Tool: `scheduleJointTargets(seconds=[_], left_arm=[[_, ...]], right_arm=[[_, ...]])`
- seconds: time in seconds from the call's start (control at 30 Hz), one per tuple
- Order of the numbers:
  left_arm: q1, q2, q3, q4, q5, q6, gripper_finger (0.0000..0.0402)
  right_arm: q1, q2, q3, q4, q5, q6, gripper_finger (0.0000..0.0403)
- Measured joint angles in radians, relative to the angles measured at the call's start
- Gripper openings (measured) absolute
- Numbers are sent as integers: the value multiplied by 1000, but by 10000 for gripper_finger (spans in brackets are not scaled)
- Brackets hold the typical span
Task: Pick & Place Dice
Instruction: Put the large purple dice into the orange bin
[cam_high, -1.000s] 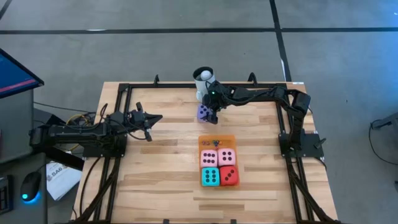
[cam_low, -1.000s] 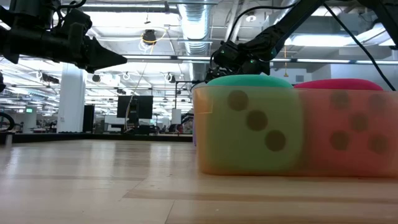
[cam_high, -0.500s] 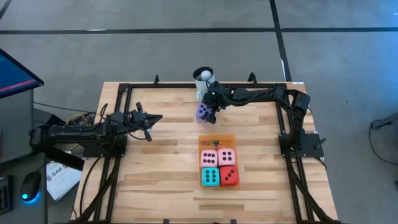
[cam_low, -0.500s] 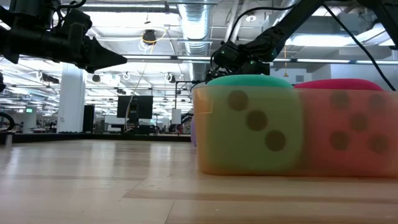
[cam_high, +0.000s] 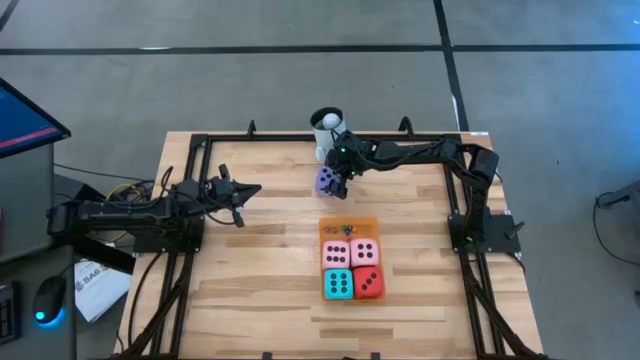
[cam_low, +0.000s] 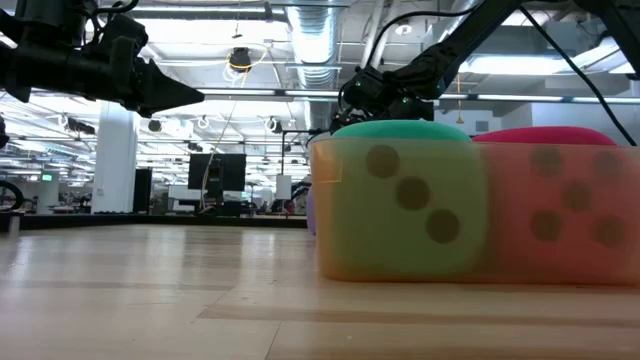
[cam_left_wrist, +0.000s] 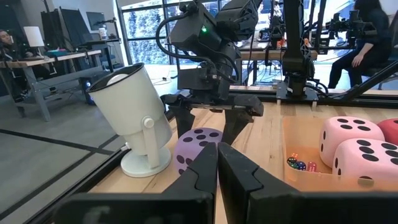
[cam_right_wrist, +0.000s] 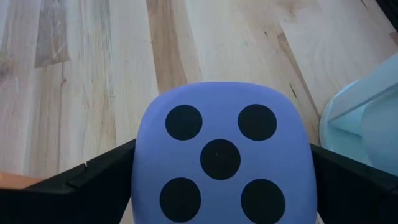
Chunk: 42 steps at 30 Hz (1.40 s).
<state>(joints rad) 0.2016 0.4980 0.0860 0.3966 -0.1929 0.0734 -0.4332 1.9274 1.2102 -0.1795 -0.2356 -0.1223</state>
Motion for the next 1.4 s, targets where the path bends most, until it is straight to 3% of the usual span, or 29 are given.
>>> scheduleJointTargets(seconds=[1.4], left_arm=[[0, 0, 0, 0, 0, 0, 1]], right_arm=[[3, 3, -1, 38, 0, -42, 400]])
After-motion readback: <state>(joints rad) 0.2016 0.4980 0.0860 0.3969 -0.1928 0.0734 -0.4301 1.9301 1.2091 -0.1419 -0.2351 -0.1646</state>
